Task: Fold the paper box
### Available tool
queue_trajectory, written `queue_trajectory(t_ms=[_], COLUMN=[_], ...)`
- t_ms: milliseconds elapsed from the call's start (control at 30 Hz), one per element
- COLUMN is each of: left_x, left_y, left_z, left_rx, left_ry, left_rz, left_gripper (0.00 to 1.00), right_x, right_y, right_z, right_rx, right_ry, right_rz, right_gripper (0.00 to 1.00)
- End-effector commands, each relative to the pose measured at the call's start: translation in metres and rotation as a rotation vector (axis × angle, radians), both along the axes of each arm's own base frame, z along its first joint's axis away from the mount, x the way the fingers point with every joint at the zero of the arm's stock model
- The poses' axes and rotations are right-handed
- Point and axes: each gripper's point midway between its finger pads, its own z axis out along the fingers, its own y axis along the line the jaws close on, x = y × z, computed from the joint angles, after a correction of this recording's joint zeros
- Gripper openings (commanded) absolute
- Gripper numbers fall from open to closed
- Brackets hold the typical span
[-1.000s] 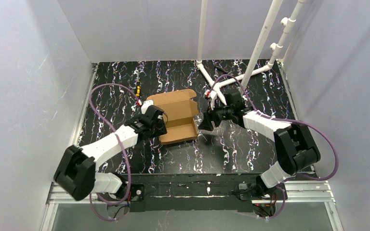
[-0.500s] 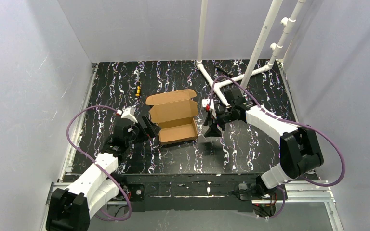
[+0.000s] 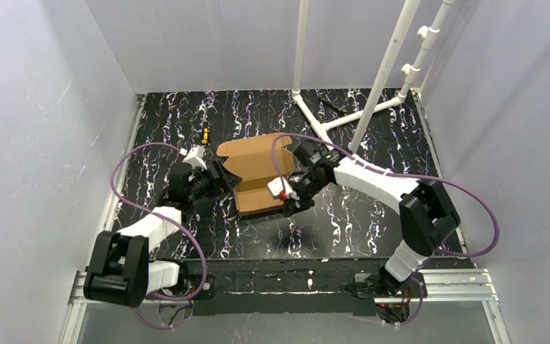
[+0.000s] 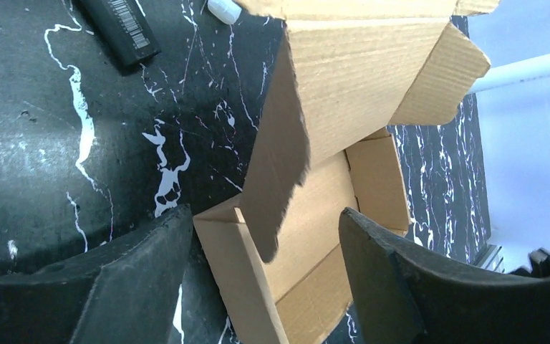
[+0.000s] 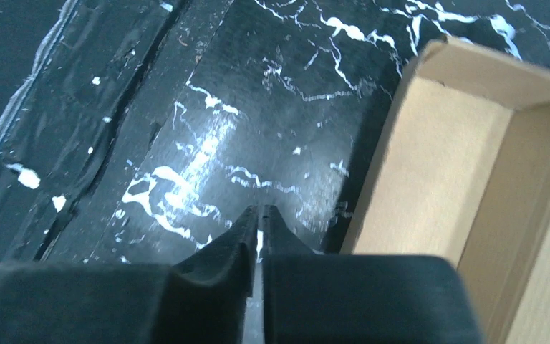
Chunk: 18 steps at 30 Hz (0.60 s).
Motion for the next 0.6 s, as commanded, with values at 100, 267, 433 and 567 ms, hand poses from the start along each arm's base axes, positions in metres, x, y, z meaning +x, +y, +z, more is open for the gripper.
queue_trajectory(t_ms=[100,267,433,567], left_x=[0.028,0.031,0.029,0.019], left_y=[-0.016,-0.019,-0.023,-0.023], left_z=[0.028,0.019,0.015,0.013], left_rx=[-0.044,-0.049,-0.063,-0.072], left_ry=[-0.119,-0.091,-0.073,-0.061], left_rz=[-0.092,-0.110,-0.134,-0.124], left_gripper=[0.62,0.47,0.28,0.15], right_x=[0.017,0.017,0.021,0.028], right_y=[0.046,0.052,0.058,0.060], right_z=[-0.023,-0.047,-0.056,-0.062], right_rx=[-0.047,-0.091,-0.107,-0.120], right_ry=[-0.087,-0.108,-0.126,-0.139], right_rz=[-0.133,-0.157,-0.205,-0.251], right_gripper=[0.02,0.01,0.01,0.01])
